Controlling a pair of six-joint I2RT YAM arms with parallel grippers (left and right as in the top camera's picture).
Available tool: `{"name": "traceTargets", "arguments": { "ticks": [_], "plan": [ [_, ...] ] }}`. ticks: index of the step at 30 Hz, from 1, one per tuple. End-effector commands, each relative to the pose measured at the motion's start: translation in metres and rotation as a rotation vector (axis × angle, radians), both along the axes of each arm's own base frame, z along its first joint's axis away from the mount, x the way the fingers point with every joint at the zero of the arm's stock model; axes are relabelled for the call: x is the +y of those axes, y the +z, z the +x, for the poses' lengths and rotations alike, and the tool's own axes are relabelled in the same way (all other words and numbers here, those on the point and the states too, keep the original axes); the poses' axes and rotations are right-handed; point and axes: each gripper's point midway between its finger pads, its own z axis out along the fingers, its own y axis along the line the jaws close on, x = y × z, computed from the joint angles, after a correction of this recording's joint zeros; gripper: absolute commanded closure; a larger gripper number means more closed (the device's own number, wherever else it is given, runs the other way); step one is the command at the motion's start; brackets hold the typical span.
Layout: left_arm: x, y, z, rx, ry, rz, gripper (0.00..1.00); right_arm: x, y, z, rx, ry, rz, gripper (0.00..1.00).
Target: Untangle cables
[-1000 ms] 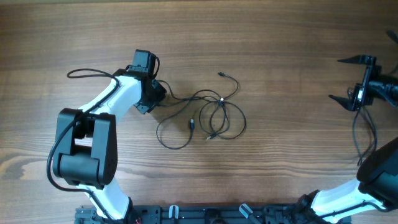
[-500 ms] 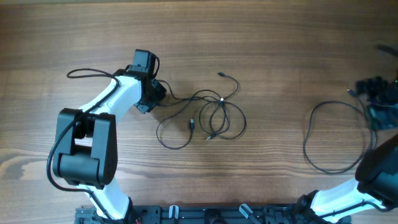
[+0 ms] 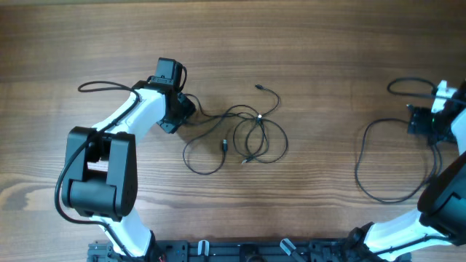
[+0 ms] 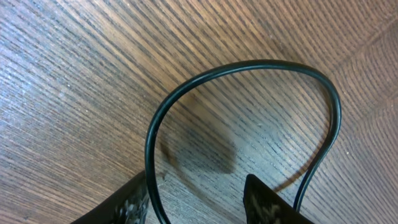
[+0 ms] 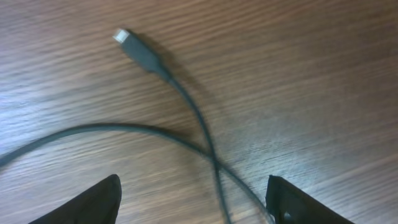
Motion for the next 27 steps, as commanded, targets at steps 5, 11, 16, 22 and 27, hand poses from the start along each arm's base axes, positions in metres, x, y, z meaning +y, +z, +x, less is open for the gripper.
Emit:
{"name": "traceTargets", "arguments": {
  "ticks": [5,11,16,22,27],
  "plan": [
    [0.000,-0.004,-0.003,0.014,0.001,0.004,0.47,-0.035,-0.021,-0.022,-0.064,-0.032,-0.033,0.29],
    [0.000,-0.004,-0.003,0.014,0.002,0.004,0.47,-0.013,-0.043,-0.027,-0.140,-0.021,0.071,0.43],
    [-0.001,-0.003,0.002,-0.009,0.001,0.000,0.46,-0.004,-0.054,-0.036,-0.156,-0.215,0.151,0.96],
    [-0.003,-0.002,0.008,-0.033,0.001,-0.005,0.47,-0.036,-0.019,-0.016,-0.325,-0.642,0.193,0.96],
    [-0.003,-0.002,0.005,-0.022,0.000,-0.007,0.49,-0.136,0.083,-0.011,-0.489,-0.820,-0.051,0.96]
  ]
}}
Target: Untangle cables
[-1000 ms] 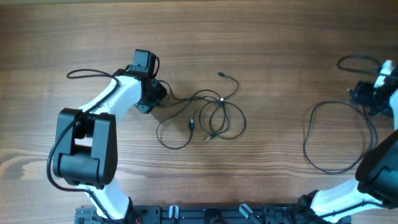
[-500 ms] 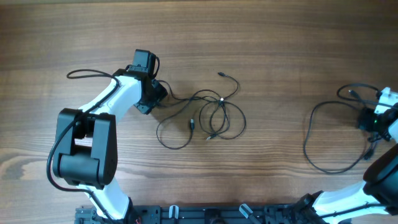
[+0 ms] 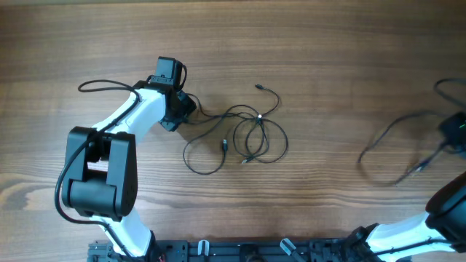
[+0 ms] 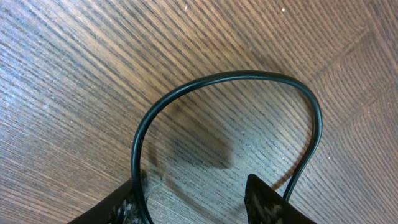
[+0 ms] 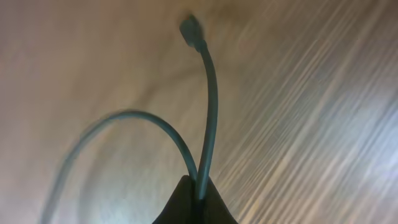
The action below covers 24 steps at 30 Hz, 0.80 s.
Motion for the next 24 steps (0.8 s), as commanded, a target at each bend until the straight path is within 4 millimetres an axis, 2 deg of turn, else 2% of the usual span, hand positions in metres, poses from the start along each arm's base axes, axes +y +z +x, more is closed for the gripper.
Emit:
{"name": "traceTargets", "arguments": {
  "ticks": [1,2,3,5,6,8,9,10,11,12,13,15,17,19,20,21,24],
  "plan": [
    [-0.001,-0.005,-0.003,0.015,-0.002,0.001,0.49,-0.062,0.064,-0.004,-0.085,-0.153,-0.152,0.96],
    [-0.001,-0.005,-0.003,0.015,-0.002,0.001,0.49,-0.076,0.076,-0.009,-0.110,-0.179,-0.183,0.96],
    [-0.001,-0.005,-0.003,0.014,-0.001,0.001,0.49,-0.088,0.079,-0.018,-0.121,-0.210,-0.200,0.96],
    [-0.002,-0.005,-0.003,0.015,-0.002,-0.002,0.50,-0.111,0.069,-0.051,-0.073,-0.310,-0.215,0.96],
    [-0.003,-0.004,-0.004,0.016,-0.004,-0.011,0.51,-0.117,0.063,-0.061,-0.048,-0.338,-0.218,0.96],
    [-0.005,-0.004,-0.004,0.018,-0.007,-0.021,0.51,-0.123,0.039,-0.089,0.021,-0.389,-0.171,0.93],
    [-0.005,-0.004,-0.004,0.018,-0.007,-0.021,0.51,-0.121,0.020,-0.103,0.065,-0.409,-0.119,0.80],
    [-0.005,-0.004,-0.004,0.018,-0.007,-0.021,0.51,-0.120,0.011,-0.110,0.086,-0.418,-0.096,0.59],
    [-0.006,-0.004,-0.004,0.019,-0.009,-0.026,0.53,-0.115,-0.006,-0.119,0.125,-0.425,-0.048,0.00],
    [-0.006,-0.004,-0.004,0.020,-0.009,-0.028,0.53,-0.111,-0.009,-0.119,0.134,-0.420,-0.030,0.00],
    [-0.006,-0.004,-0.004,0.020,-0.009,-0.028,0.53,-0.105,-0.011,-0.112,0.110,-0.395,0.003,0.00],
    [-0.006,-0.004,-0.004,0.020,-0.009,-0.028,0.53,-0.071,-0.008,-0.066,-0.102,-0.238,0.200,0.00],
    [-0.006,-0.004,-0.004,0.020,-0.009,-0.028,0.52,-0.040,0.008,-0.033,-0.264,-0.165,0.353,0.00],
    [-0.006,-0.004,-0.004,0.020,-0.009,-0.028,0.52,-0.001,0.032,0.005,-0.393,-0.055,0.492,0.00],
    [-0.006,-0.004,-0.004,0.019,-0.009,-0.028,0.52,0.029,0.041,0.028,-0.430,0.033,0.564,0.00],
    [-0.006,-0.004,-0.004,0.019,-0.009,-0.028,0.52,0.058,0.043,0.043,-0.422,0.101,0.625,0.00],
    [-0.006,-0.004,-0.004,0.020,-0.010,-0.028,0.51,0.144,0.032,0.074,-0.267,0.280,0.688,0.00]
  ]
}}
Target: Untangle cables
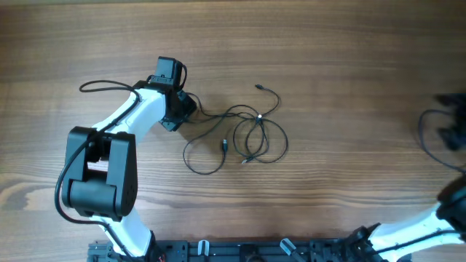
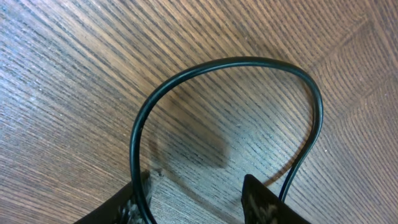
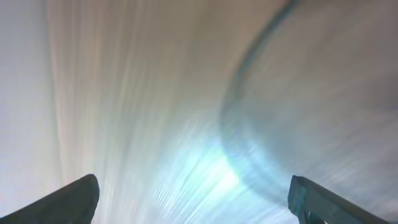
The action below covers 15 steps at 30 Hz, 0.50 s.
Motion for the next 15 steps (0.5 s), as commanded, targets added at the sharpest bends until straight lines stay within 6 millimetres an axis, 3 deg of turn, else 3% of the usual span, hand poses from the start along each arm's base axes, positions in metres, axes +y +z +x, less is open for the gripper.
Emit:
{"name": "traceTargets", "arguments": {
  "ticks": [1,4,5,6,7,11,12,14,15],
  "plan": [
    [-0.004,-0.005,-0.004,0.020,-0.006,-0.014,0.51,0.109,0.011,0.042,0.011,0.279,0.042,0.00],
    [-0.013,0.004,0.002,-0.009,-0.133,-0.061,0.49,0.194,-0.004,0.045,0.141,0.493,-0.009,0.00],
    [-0.018,0.016,0.010,-0.049,-0.214,-0.100,0.36,0.219,-0.006,0.045,0.158,0.559,-0.032,0.00],
    [-0.023,0.032,0.017,-0.095,-0.276,-0.138,0.11,0.249,-0.006,0.046,0.157,0.638,-0.044,0.00],
    [-0.022,0.063,0.026,-0.160,-0.327,-0.147,0.00,0.289,-0.005,0.047,0.142,0.739,-0.058,0.00],
    [-0.009,0.162,0.031,-0.383,-0.373,-0.084,0.01,0.376,-0.002,0.041,0.072,0.961,-0.094,0.00],
    [0.001,0.183,0.028,-0.432,-0.351,-0.034,0.00,0.397,0.000,0.038,0.034,1.036,-0.115,0.00],
    [0.034,0.222,0.016,-0.511,-0.253,0.113,0.00,0.444,0.003,0.026,-0.152,1.373,-0.252,0.00],
    [0.044,0.231,0.010,-0.520,-0.197,0.136,0.00,0.456,0.002,0.019,-0.203,1.479,-0.300,0.00]
  ]
}}
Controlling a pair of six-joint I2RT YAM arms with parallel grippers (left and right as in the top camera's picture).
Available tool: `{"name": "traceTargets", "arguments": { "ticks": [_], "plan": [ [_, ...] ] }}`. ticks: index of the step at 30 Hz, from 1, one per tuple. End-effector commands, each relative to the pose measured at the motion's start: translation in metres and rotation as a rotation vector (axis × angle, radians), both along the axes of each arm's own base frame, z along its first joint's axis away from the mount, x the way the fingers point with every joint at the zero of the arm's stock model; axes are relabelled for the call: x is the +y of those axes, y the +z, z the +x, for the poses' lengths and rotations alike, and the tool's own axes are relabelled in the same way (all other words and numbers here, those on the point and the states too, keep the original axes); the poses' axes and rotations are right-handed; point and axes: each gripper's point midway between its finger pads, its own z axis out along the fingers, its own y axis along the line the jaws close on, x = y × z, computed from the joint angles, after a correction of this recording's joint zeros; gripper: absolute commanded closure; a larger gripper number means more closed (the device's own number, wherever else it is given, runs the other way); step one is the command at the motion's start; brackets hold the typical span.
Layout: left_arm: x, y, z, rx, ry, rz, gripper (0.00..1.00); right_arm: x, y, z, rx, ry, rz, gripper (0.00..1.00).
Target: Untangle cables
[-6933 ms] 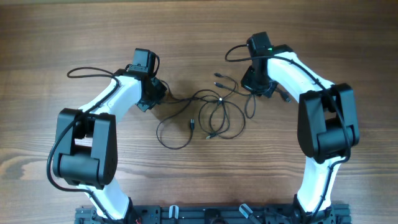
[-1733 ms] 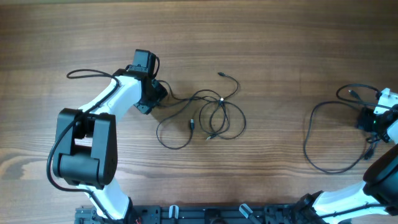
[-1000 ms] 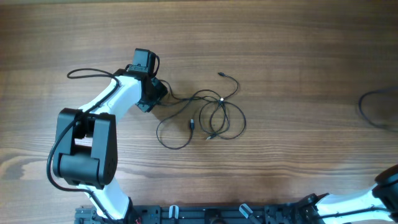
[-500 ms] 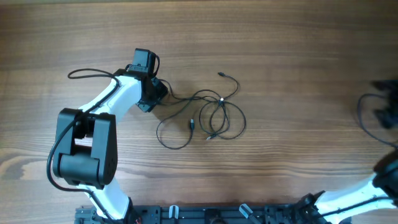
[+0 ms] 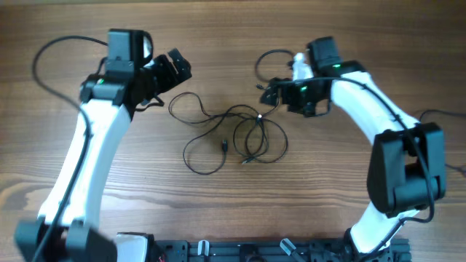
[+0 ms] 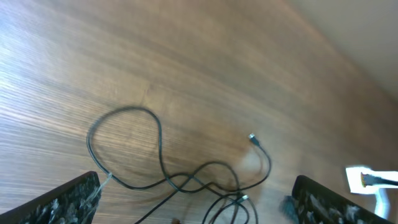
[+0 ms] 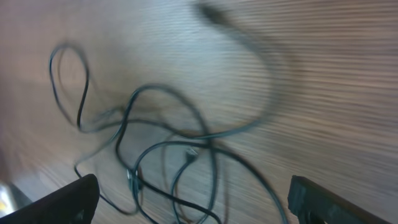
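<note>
A tangle of thin black cables [image 5: 244, 135] lies in the middle of the wooden table, with one loop [image 5: 180, 105] spread to its left and a plug end [image 5: 258, 88] at its top right. My left gripper [image 5: 172, 69] hangs open, high above the loop. The left wrist view shows the tangle [image 6: 186, 180] far below that gripper [image 6: 196, 183]. My right gripper [image 5: 274, 93] is open too, over the tangle's upper right, beside the plug end. The right wrist view is blurred, with the tangle [image 7: 168, 155] beneath the gripper [image 7: 194, 183]. Neither gripper holds anything.
A thin black cable [image 5: 440, 114] runs off the table's right edge. A dark rail [image 5: 240, 251] lies along the front edge. The right arm [image 5: 371, 94] arches from the front right over the table to the middle.
My left gripper was low, with its fingers close round the cable loop; it is now raised, wide open, up and to the left. My right gripper has moved from the far right edge to the tangle.
My left gripper stayed low at the loop on the tangle's left. My right gripper stood open over a separate cable at the right, then was shut on it further right, then open at the table's edge. Now both are open by the tangle, and the loop lies free.
</note>
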Motion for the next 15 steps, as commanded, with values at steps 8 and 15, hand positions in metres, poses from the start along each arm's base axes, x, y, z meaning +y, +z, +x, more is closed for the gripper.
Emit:
{"name": "traceTargets", "arguments": {
  "ticks": [8,15],
  "plan": [
    [0.022,0.004,-0.041,0.145,0.206,-0.066,0.00,0.066,-0.009,-0.014,-0.380,0.555,-0.214,0.20],
    [0.011,-0.020,-0.050,0.281,0.210,-0.125,0.00,0.083,-0.023,-0.028,-0.356,0.655,-0.100,0.14]
  ]
}}
